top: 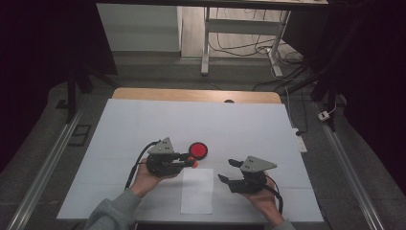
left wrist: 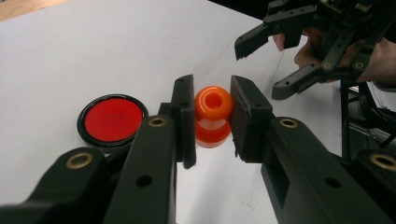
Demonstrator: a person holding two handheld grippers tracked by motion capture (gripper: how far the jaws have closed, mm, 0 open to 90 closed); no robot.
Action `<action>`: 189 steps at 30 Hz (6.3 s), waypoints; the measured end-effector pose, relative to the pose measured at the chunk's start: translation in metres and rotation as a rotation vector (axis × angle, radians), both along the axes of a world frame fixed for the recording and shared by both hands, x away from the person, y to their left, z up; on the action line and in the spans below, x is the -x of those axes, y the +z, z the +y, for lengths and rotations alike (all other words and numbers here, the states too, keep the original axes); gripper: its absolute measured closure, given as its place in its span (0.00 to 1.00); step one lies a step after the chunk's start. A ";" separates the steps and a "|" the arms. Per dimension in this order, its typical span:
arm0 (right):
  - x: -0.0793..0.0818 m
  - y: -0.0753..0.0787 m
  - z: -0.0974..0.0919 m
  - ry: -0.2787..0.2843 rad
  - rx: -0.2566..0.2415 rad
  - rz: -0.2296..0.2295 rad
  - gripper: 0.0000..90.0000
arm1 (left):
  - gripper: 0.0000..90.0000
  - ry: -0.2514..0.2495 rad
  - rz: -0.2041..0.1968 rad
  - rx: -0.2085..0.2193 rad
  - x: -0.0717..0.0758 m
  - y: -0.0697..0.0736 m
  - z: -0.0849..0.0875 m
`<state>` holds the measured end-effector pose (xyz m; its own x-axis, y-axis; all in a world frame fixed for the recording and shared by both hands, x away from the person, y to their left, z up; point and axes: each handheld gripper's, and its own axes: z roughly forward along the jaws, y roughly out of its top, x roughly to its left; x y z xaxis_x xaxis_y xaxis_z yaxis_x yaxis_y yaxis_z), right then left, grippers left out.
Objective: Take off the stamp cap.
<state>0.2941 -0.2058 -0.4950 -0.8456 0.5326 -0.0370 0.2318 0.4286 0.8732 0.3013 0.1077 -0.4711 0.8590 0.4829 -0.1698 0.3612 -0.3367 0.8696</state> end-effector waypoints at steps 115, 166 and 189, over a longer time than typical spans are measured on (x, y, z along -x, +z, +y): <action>0.001 -0.002 0.076 0.124 0.066 -0.038 0.71 | 0.80 -0.039 -0.007 -0.031 0.007 -0.006 -0.017; 0.001 -0.005 0.075 0.131 0.082 -0.049 0.72 | 0.80 -0.031 -0.020 -0.019 0.009 -0.010 -0.017; 0.001 -0.005 0.074 0.142 0.087 -0.054 0.72 | 0.81 -0.026 -0.026 -0.010 0.010 -0.010 -0.016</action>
